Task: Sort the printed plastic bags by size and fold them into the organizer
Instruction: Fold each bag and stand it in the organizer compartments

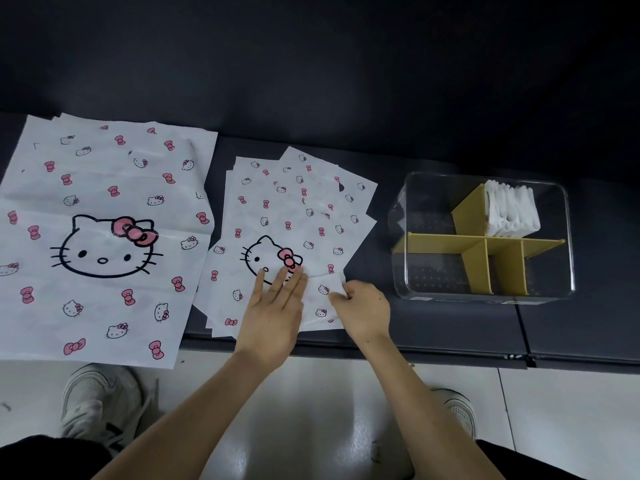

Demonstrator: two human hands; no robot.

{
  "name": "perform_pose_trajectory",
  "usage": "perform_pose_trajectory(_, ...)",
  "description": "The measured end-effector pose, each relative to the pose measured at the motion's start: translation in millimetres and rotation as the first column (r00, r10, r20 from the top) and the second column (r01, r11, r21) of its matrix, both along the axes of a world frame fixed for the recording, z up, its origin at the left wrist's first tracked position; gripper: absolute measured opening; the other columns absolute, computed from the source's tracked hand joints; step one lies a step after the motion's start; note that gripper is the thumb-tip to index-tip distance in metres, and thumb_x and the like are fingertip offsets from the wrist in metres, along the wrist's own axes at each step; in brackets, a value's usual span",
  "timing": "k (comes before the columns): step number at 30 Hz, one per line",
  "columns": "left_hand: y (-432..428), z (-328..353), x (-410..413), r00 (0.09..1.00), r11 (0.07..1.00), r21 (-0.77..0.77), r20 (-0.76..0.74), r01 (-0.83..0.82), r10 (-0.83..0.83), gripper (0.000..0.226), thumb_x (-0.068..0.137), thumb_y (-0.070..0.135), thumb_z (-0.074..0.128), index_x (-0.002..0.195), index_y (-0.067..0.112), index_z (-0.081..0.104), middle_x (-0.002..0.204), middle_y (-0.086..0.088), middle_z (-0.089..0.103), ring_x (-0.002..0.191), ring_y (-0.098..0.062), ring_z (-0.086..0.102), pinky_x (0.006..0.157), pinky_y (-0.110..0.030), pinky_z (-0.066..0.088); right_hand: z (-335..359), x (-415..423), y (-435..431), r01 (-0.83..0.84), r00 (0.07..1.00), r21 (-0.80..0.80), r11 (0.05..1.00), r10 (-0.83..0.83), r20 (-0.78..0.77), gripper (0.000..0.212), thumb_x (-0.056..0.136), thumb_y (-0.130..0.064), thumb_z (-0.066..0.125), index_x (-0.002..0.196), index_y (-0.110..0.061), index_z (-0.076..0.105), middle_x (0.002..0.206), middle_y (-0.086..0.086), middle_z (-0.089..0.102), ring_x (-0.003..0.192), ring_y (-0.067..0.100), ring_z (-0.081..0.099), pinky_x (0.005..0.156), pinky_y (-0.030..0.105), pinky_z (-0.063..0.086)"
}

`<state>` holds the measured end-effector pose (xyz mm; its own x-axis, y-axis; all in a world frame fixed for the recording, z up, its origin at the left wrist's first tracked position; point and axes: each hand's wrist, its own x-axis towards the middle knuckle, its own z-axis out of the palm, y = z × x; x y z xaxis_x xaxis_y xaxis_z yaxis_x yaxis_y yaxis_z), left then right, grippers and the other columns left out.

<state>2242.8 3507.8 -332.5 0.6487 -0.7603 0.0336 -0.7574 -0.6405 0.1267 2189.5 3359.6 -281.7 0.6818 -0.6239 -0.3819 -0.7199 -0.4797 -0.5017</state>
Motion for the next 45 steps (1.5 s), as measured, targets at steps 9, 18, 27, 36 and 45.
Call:
perform_pose_trajectory(9,0,3,-2,0.996,0.998,0.042,-0.079,-0.037,0.040,0.058,0.103,0.028,0.007,0.137,0.004,0.047,0.146,-0.008,0.043,0.135,-0.029,0.039,0.107,-0.057,0.020,-1,-4,4,0.109,0.980,-0.038,0.993,-0.114,-0.162,0.021,0.082,-0.033,0.060,0.081,-0.013,0.052,0.065,-0.002,0.048,0.057,0.017,0.045,0.051,0.023,0.030)
perform_pose_trajectory(18,0,5,-2,0.993,0.998,0.054,-0.117,-0.021,0.028,0.059,0.103,0.029,0.005,0.137,0.003,0.046,0.145,-0.012,0.044,0.133,-0.033,0.041,0.106,-0.058,0.021,2,-17,6,0.116,0.992,-0.016,0.993,-0.117,-0.045,0.009,0.083,-0.025,0.064,0.079,-0.020,0.059,0.081,-0.006,0.057,0.075,0.014,0.049,0.061,0.023,0.033)
perform_pose_trajectory(27,-8,21,-2,0.914,0.936,-0.236,-0.373,-0.260,0.160,0.059,0.096,0.038,0.036,0.143,0.002,0.035,0.145,-0.015,0.042,0.137,-0.032,0.035,0.115,-0.038,0.022,28,-31,-1,0.226,0.882,0.613,0.757,-0.426,0.202,0.031,0.075,0.015,0.063,0.077,-0.016,0.070,0.074,0.000,0.071,0.069,0.012,0.066,0.065,0.020,0.054)
perform_pose_trajectory(36,-51,112,-19,0.260,0.451,-0.250,-0.965,-0.857,-0.041,0.017,0.093,0.014,0.057,0.079,0.008,0.064,0.076,-0.009,0.060,0.070,-0.021,0.054,0.051,-0.022,0.045,77,-62,-31,0.190,0.759,0.790,0.583,-0.597,0.259,0.023,0.080,0.008,0.066,0.092,-0.011,0.070,0.088,0.005,0.074,0.075,0.009,0.065,0.055,0.017,0.044)
perform_pose_trajectory(45,-166,145,-50,0.400,0.652,-0.423,-0.895,-0.630,-0.194,0.015,0.092,0.015,0.060,0.078,0.013,0.066,0.077,0.002,0.068,0.069,-0.007,0.058,0.063,-0.020,0.047,108,-111,-110,0.270,0.454,0.846,0.461,-0.835,0.310,0.013,0.087,0.000,0.062,0.098,-0.006,0.065,0.092,0.005,0.074,0.085,0.021,0.071,0.064,0.030,0.059)
